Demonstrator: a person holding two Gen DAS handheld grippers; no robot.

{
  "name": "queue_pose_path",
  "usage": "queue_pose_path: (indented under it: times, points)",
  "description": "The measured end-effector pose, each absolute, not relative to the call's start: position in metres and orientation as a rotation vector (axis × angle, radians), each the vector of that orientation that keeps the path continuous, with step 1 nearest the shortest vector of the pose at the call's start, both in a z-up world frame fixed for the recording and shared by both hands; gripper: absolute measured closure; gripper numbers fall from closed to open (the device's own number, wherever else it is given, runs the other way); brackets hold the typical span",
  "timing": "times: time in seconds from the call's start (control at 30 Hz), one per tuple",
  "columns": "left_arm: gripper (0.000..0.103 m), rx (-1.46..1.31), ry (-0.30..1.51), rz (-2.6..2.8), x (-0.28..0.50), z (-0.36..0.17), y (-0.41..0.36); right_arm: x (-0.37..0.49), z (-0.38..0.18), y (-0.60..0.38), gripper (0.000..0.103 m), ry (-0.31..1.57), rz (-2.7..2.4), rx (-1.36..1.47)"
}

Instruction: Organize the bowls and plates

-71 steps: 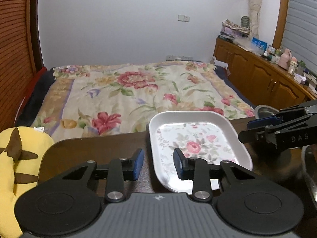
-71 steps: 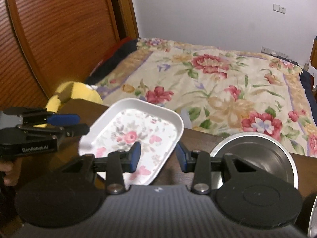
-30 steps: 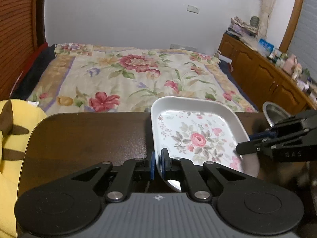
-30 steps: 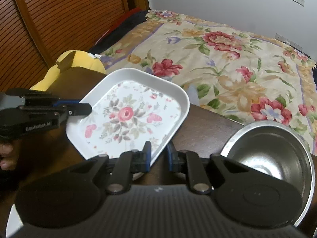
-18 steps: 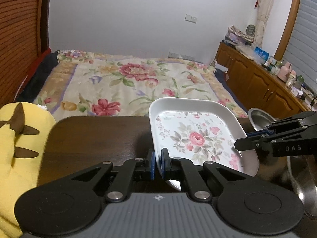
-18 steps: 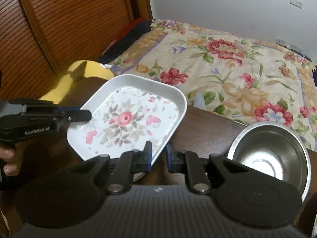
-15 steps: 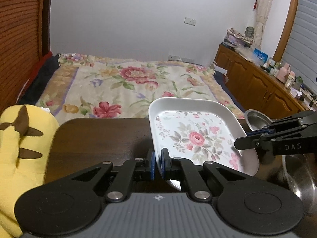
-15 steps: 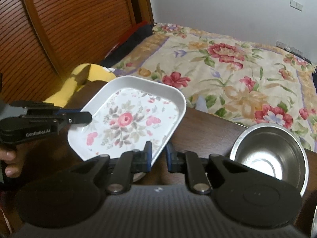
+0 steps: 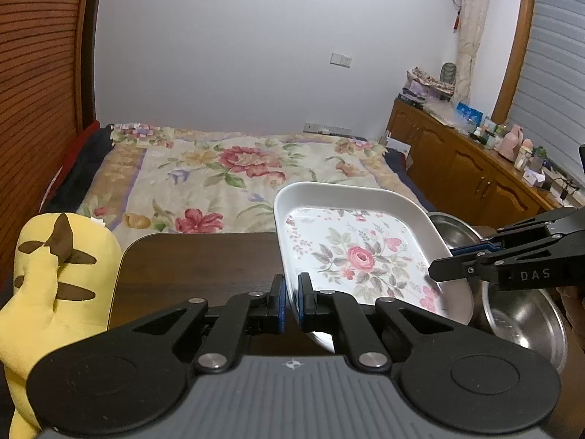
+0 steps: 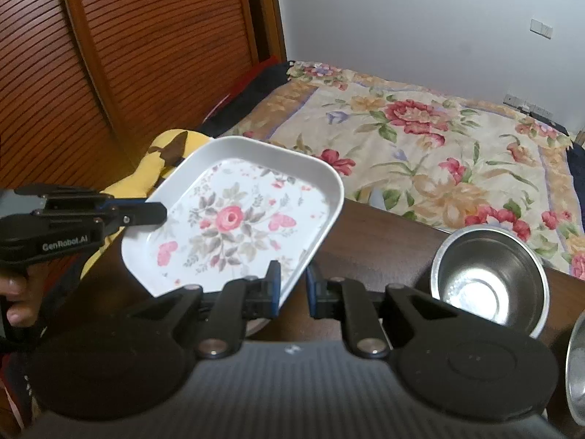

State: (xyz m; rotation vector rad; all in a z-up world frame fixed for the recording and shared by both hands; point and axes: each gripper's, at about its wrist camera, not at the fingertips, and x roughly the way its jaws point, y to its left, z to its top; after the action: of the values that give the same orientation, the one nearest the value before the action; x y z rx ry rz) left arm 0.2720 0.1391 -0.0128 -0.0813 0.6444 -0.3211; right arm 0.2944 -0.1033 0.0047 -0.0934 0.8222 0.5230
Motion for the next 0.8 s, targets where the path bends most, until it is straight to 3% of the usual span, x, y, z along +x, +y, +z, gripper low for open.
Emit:
queue_pose_path:
  times: [0.8]
  points:
    - [0.095,-0.050,0.609,-0.324,0.194,0.001,0.136,0.231,0.010,-0.116,0.087,0.779,0.545,-0.060]
